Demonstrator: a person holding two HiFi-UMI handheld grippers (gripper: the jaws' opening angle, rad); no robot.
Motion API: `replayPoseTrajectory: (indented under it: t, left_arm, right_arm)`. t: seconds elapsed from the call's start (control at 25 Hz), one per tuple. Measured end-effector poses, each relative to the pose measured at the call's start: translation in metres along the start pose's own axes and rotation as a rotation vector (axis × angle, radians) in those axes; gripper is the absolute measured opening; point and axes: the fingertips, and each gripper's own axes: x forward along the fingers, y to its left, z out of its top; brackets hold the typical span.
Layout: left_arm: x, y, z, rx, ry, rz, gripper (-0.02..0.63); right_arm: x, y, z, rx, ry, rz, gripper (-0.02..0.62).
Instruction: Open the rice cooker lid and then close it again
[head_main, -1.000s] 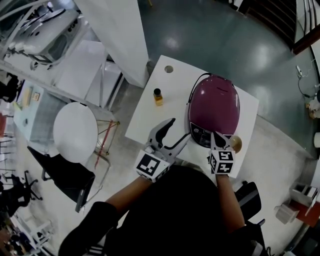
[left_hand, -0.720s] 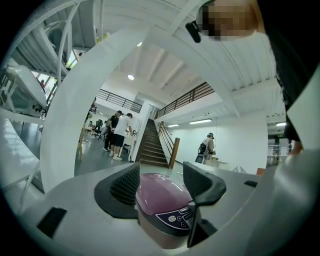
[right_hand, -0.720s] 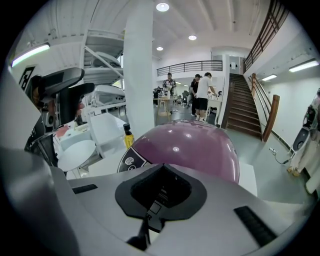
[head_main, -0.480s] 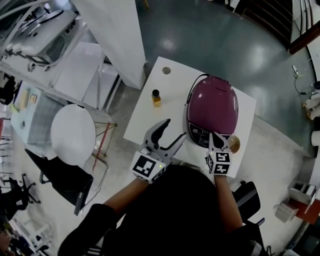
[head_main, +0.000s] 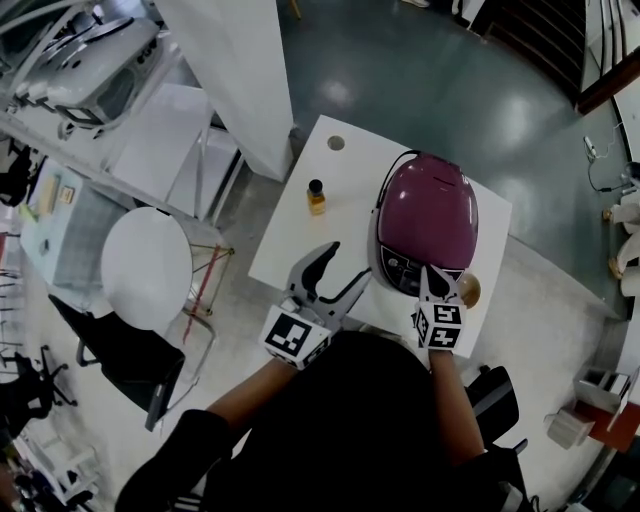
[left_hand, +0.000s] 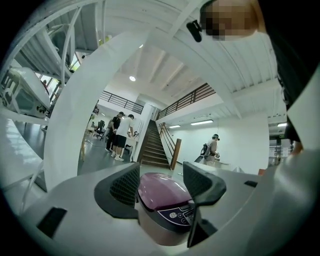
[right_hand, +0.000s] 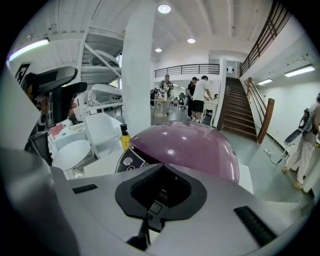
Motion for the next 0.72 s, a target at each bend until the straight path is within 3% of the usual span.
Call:
replayPoseTrajectory:
  t: [0.72]
  left_arm:
    - [-0.015,0.004,-0.008,0.015,0.016,0.011,0.250]
  right_arm:
    - [-0.002,0.000,0.002,-0.014,-0.059,-0.080,0.000]
